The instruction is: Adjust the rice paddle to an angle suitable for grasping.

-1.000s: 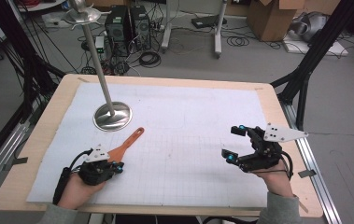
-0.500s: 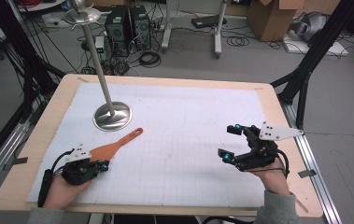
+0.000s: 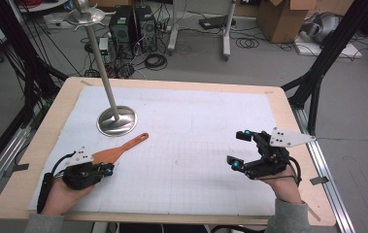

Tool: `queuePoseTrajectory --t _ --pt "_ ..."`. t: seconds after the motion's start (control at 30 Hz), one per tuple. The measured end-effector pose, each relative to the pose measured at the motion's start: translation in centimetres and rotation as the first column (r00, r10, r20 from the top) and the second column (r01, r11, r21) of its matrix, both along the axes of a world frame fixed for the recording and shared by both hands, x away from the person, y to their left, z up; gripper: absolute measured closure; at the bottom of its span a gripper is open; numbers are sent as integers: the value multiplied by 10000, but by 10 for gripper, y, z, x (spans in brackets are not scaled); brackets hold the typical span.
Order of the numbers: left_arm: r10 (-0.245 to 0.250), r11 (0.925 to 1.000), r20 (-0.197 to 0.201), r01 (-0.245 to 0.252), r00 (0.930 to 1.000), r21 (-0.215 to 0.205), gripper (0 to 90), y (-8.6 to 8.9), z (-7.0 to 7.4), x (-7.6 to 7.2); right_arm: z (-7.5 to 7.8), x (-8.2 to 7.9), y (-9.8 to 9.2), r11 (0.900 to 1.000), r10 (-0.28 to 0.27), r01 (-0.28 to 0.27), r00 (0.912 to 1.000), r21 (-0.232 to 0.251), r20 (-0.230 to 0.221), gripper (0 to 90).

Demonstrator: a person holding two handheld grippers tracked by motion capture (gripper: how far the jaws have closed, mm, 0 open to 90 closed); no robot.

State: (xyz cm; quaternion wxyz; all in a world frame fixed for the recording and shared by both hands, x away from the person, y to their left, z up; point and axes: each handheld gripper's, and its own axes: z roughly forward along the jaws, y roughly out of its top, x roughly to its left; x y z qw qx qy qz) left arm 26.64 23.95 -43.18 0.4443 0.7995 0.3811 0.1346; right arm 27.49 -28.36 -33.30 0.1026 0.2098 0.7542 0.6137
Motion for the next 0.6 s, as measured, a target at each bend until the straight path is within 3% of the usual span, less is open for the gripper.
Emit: queuePoseTrajectory --t 0.1,0.23,0.3,0.43,0.53,0.6 --pt "-226 9997 9 226 9997 105 758 -4 6 6 -1 0 -1 10000 -25 25 10000 31 -34 100" --pt "-554 9950 51 548 9984 833 612 -12 14 13 -1 1 -1 10000 16 -16 10000 55 -75 100" --pt "-669 9926 93 656 9977 1024 583 -15 16 17 -1 2 -1 10000 4 -4 10000 42 -61 100" --pt "-944 9902 76 931 9955 1037 400 -19 17 25 -2 1 -1 10000 55 -55 10000 6 -62 100" --pt "-1280 9868 121 1261 9917 1019 327 -20 18 29 -2 -1 -2 10000 63 -63 9999 -8 -157 100" --pt "-1170 9892 139 1153 9930 908 264 -21 20 33 -3 -2 -4 10000 76 -76 9999 -16 -134 100"
